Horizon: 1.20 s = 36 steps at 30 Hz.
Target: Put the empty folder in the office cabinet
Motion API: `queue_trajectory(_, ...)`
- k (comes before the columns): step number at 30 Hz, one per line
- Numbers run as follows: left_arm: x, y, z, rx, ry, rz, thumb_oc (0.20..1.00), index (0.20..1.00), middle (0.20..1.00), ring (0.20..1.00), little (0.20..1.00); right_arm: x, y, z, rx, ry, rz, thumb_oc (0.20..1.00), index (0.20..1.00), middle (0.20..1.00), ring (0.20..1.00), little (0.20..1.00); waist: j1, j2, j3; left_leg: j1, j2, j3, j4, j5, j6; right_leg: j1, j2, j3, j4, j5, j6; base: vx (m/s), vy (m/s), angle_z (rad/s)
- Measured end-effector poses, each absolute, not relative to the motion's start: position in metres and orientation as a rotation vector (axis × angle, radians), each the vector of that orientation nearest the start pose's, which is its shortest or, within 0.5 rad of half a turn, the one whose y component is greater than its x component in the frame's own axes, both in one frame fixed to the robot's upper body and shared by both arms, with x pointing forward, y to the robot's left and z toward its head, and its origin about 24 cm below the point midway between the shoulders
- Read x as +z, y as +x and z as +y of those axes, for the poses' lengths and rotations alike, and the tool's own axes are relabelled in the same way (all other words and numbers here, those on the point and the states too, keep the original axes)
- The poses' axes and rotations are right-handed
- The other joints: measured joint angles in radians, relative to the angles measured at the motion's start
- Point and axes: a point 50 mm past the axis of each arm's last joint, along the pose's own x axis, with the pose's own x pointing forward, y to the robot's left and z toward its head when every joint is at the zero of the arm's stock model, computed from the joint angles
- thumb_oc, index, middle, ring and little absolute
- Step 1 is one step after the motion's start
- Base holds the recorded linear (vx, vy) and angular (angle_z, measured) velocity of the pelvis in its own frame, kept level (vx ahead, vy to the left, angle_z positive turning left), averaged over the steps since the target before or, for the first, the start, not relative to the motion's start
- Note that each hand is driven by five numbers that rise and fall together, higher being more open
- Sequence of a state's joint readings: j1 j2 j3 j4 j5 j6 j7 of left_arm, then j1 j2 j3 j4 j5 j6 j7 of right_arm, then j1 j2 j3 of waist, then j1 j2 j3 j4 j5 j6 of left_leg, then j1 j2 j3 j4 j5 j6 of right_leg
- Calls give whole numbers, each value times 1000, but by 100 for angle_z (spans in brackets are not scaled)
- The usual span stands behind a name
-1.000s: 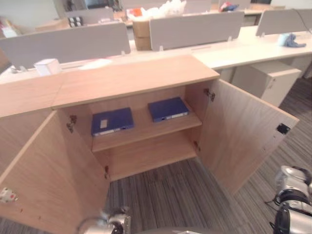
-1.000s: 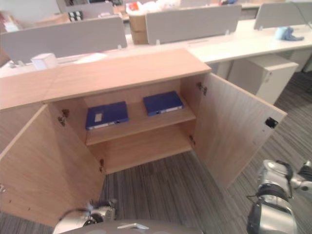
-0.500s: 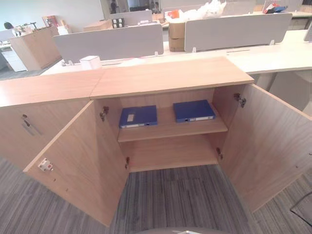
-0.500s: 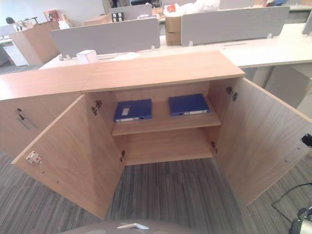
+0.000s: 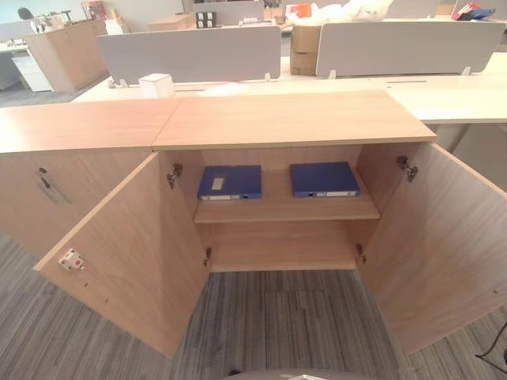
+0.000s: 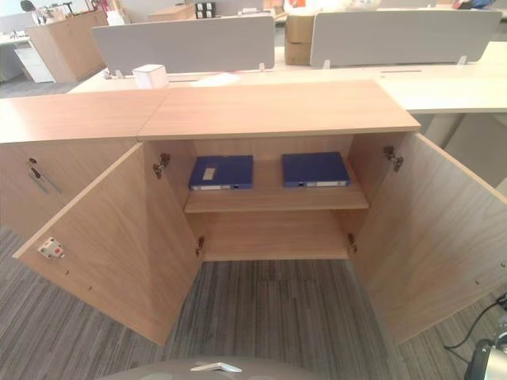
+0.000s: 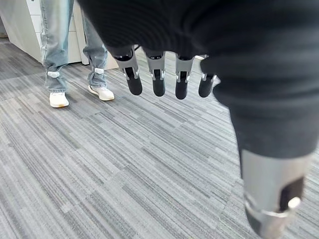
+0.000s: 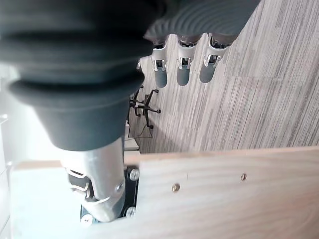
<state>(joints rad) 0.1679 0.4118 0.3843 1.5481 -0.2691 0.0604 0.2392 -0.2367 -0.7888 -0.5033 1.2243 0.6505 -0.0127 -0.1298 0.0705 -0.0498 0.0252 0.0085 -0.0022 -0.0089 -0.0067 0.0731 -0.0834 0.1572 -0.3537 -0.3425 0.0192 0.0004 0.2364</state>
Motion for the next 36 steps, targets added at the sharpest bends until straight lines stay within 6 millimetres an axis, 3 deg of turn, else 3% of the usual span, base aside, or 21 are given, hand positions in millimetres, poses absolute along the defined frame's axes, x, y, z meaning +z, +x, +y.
queue_trajectory(8,-133,-62,327,1034,-10,1526,1000,1000,1000,1000,1000,37,180,-465,-1018,209,379,1000,1000,1000,1000,1000,42,17,25,-6,-3,-23,-5,13,0,12,2,-23,-20,2,1,-1,-35,4)
queue_trajectory(10,-132,-60,331,1034,-7,1511,1000,1000,1000,1000,1000,45,177,-472,-1040,189,401,1000,1000,1000,1000,1000,48,22,34,-6,-4,-25,-7,13,1,21,3,-33,-27,5,-1,-18,-71,11)
queue_trajectory(15,-122,-71,345,1048,17,1509,1000,1000,1000,1000,1000,60,191,-474,-1002,104,461,1000,1000,1000,1000,1000,49,40,34,-27,12,-24,-12,22,-10,17,29,-31,-81,37,-9,-23,-75,-5)
queue_trajectory(18,-115,-81,353,1062,33,1516,1000,1000,1000,1000,1000,54,199,-467,-935,50,550,1000,1000,1000,1000,1000,52,52,31,-30,35,-23,-30,32,-22,15,55,-31,-102,48,-13,-29,-64,-9)
queue_trajectory(21,-115,-96,346,1035,9,1561,1000,1000,1000,1000,1000,28,208,-444,-772,-20,718,1000,1000,1000,1000,1000,48,65,24,-31,64,-23,-45,32,-27,-5,81,-26,-106,51,-23,-32,-54,-17)
queue_trajectory(23,-120,-111,331,996,-34,1621,1000,1000,1000,1000,1000,3,217,-413,-546,-194,868,1000,1000,1000,1000,1000,38,62,23,-35,86,-20,-46,36,-34,-32,99,-20,-108,60,-35,-32,-27,-48)
queue_trajectory(24,-122,-112,326,986,-60,1633,1000,1000,1000,1000,1000,-10,219,-398,-440,-176,895,1000,1000,1000,1000,1000,36,62,23,-34,92,-23,-48,38,-36,-36,103,-19,-108,67,-42,-45,-38,-38)
queue_trajectory(25,-126,-110,319,961,-96,1631,1000,1000,1000,1000,1000,-26,220,-365,-214,-247,939,1000,1000,1000,1000,1000,19,66,22,-29,101,-26,-62,37,-36,-39,111,-19,-108,72,-49,-34,-20,-17)
queue_trajectory(27,-129,-105,316,944,-143,1602,1000,1000,1000,1000,1000,-32,226,-306,145,-289,874,1000,1000,1000,1000,1000,6,73,16,-31,116,-27,-80,36,-38,-56,125,-20,-109,73,-50,-33,-15,-9)
queue_trajectory(29,-130,-99,318,936,-152,1574,1000,1000,1000,1000,1000,-28,228,-270,353,-257,817,1000,1000,1000,1000,1000,9,83,16,-35,120,-27,-81,32,-43,-57,129,-23,-109,72,-50,-5,-4,9)
queue_trajectory(30,-131,-87,323,916,-141,1532,1000,1000,1000,1000,1000,-31,221,-215,646,-155,742,1000,1000,1000,1000,1000,27,89,6,-42,119,-30,-81,22,-49,-57,128,-26,-109,71,-53,-10,-7,30)
queue_trajectory(32,-131,-85,324,905,-126,1530,1000,1000,1000,1000,1000,-37,212,-169,794,7,682,1000,1000,1000,1000,1000,40,90,-13,-56,114,-28,-80,21,-50,-63,116,-31,-109,70,-54,-12,-7,38)
queue_trajectory(33,-132,-81,324,910,-138,1518,1000,1000,1000,1000,1000,-45,199,-142,855,136,670,1000,1000,1000,1000,1000,60,81,-23,-63,95,-26,-59,21,-50,-63,98,-33,-109,70,-53,-7,-4,48)
queue_trajectory(36,-128,-100,323,959,-142,1555,1000,1000,1000,1000,1000,-58,180,-128,871,217,716,1000,1000,1000,1000,1000,78,100,-20,-69,51,-24,-75,21,-49,-54,63,-26,-108,69,-52,-2,-1,38)
